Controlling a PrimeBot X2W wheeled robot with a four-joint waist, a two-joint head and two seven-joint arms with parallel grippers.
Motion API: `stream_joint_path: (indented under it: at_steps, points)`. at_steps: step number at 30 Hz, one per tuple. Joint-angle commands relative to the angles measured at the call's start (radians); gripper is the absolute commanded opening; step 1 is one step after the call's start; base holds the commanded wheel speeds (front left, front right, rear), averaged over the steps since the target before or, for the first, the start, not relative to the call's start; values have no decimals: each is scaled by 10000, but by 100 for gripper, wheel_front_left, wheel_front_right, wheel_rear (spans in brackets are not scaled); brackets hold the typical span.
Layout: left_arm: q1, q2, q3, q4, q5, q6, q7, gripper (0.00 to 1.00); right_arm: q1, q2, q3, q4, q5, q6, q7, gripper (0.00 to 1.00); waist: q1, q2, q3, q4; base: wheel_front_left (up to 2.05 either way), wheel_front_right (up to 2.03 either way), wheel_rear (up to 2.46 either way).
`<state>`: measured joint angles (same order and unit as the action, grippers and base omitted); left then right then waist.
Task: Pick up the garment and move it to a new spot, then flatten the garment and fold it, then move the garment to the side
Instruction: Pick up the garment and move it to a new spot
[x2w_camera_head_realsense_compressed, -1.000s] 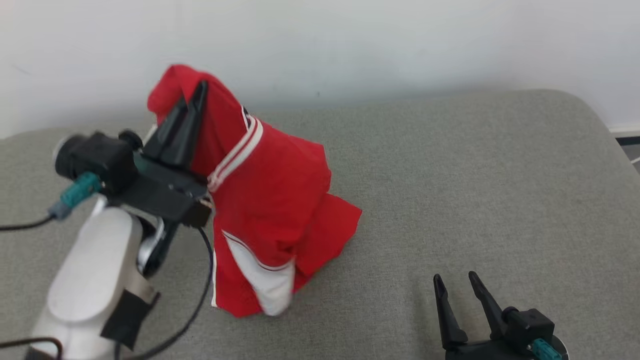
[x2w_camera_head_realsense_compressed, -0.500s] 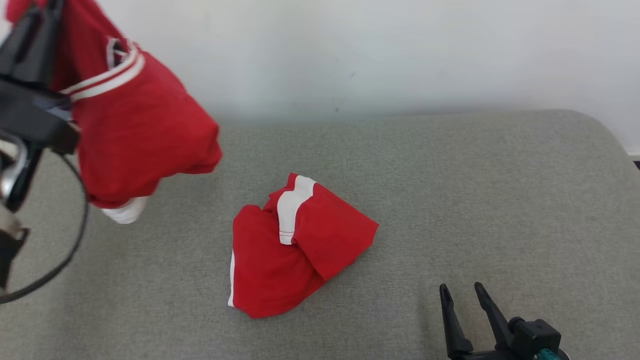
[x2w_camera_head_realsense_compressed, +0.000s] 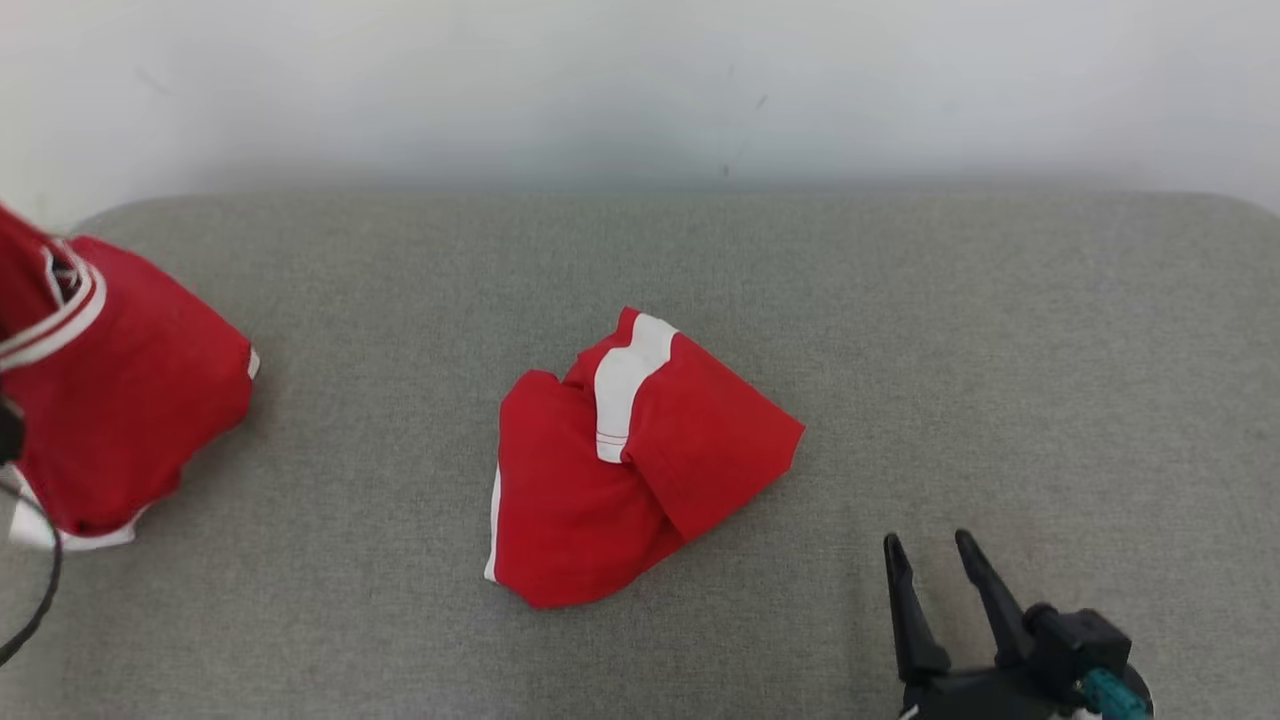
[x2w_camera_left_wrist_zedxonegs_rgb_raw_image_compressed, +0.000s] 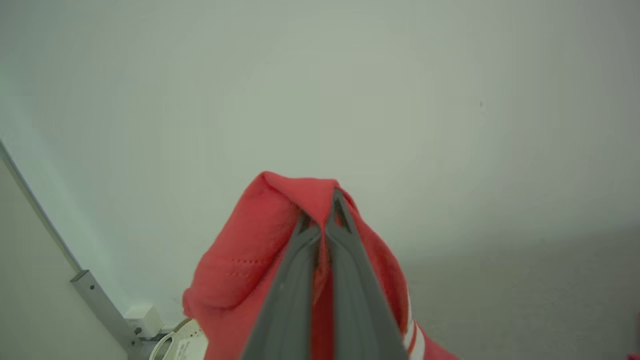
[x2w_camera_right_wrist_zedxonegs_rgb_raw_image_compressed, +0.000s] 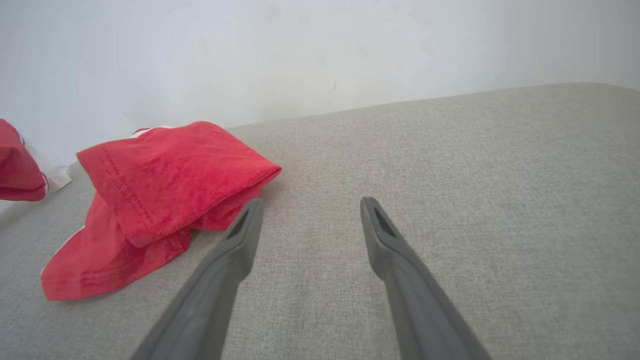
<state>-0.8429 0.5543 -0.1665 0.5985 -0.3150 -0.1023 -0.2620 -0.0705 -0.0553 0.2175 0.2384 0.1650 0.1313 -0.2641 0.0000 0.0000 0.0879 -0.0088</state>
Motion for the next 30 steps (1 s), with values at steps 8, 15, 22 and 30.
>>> stream_joint_path:
  at_steps: [8, 15, 22, 30]
  points:
    - [1456, -193, 1486, 905, -671, 524, -42, 0, -644, -264, 23, -284, -115, -10, -3, 100, 0, 0, 1218, -110, 0, 0, 0]
    - [2459, -921, 2333, 406, -502, 514, -43, 38, -679, -321, -76, -398, -184, -10, -3, 100, 0, 0, 1543, -148, 0, 0, 0]
    - [3226, -1661, 2977, -257, 85, 469, -43, 100, -747, -291, -106, -337, -357, -10, -3, 100, 0, 0, 1159, 16, 0, 0, 0]
    - [4381, -2492, 3291, -1672, 1153, 569, -43, 100, -387, -125, -212, -251, -415, -10, -3, 100, 0, 0, 322, 194, 0, 0, 0]
